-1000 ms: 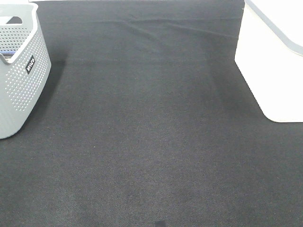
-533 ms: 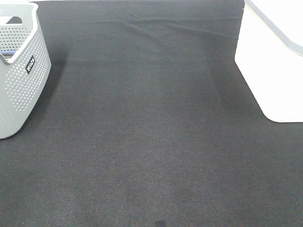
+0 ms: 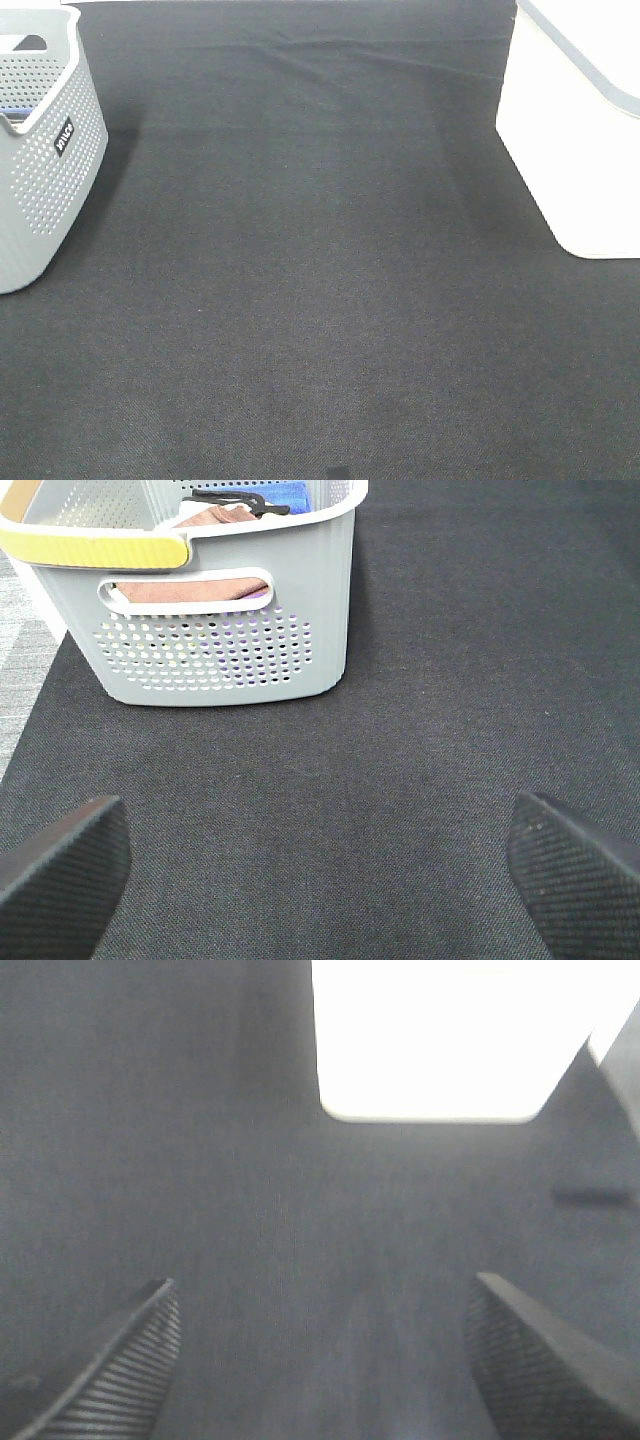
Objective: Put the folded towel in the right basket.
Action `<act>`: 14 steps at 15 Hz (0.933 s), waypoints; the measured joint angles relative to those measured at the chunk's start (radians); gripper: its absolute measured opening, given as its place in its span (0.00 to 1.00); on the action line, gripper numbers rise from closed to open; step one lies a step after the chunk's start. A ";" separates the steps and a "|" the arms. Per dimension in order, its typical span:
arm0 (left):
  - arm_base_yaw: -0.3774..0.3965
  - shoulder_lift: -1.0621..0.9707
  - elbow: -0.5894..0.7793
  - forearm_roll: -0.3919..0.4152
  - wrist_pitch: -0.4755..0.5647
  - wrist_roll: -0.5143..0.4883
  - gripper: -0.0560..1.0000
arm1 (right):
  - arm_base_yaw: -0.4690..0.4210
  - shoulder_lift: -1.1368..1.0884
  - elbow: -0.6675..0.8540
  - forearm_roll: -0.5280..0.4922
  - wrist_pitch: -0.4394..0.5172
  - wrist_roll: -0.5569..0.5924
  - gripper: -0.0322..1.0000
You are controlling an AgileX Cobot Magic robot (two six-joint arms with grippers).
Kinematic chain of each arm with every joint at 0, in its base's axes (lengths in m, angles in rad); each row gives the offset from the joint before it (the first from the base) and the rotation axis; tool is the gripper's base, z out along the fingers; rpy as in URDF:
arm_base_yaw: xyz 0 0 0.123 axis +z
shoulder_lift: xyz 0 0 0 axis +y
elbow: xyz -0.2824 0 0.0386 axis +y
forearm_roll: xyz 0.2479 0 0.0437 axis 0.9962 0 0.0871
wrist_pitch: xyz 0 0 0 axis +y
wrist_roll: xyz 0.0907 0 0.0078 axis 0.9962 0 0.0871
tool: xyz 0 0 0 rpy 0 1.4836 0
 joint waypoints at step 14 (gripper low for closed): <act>0.000 0.000 0.000 0.000 0.000 0.000 0.98 | 0.000 -0.018 0.000 0.004 0.000 0.000 0.75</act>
